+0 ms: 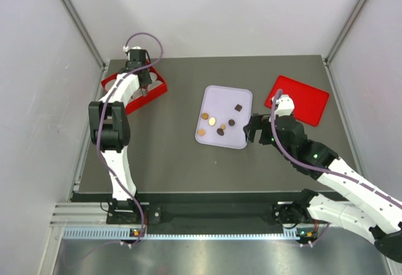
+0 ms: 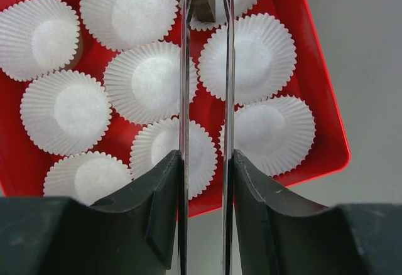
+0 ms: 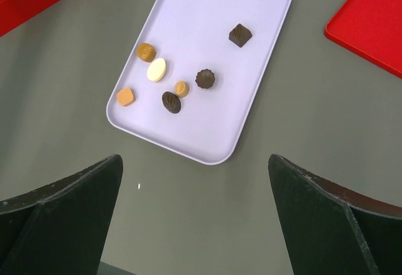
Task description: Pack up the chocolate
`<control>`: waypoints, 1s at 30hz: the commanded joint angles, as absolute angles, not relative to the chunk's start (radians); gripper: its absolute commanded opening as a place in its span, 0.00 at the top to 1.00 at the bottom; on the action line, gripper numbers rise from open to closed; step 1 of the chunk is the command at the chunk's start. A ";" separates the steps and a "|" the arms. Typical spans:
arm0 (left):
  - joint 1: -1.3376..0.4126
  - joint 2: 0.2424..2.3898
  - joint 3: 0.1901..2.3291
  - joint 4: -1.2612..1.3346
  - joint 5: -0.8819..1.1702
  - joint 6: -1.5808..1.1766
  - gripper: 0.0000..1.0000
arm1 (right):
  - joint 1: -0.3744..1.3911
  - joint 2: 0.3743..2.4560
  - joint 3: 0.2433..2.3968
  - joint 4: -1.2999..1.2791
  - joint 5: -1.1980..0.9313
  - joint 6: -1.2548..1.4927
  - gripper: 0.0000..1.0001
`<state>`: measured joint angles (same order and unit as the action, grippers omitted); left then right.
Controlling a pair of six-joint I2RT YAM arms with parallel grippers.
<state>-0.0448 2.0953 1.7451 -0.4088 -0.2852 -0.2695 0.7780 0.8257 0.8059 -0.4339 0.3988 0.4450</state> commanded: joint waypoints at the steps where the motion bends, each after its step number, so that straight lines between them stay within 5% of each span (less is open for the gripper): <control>1: -0.041 2.034 1.772 -0.354 -0.261 -0.253 0.58 | 0.782 0.801 0.825 -0.388 0.402 0.448 0.00; 12: -0.139 1.870 1.612 -0.348 -0.265 -0.256 0.57 | 0.784 0.759 0.853 -0.459 0.408 0.443 0.00; 30: -0.569 1.588 1.341 -0.492 -0.169 -0.340 0.54 | 0.781 0.706 0.835 -0.531 0.416 0.459 0.00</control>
<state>-0.5301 1.6489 1.3613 -0.4683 -0.1928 -0.3107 0.7780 0.7200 0.8062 -0.5358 0.3992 0.4492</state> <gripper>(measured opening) 0.462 0.996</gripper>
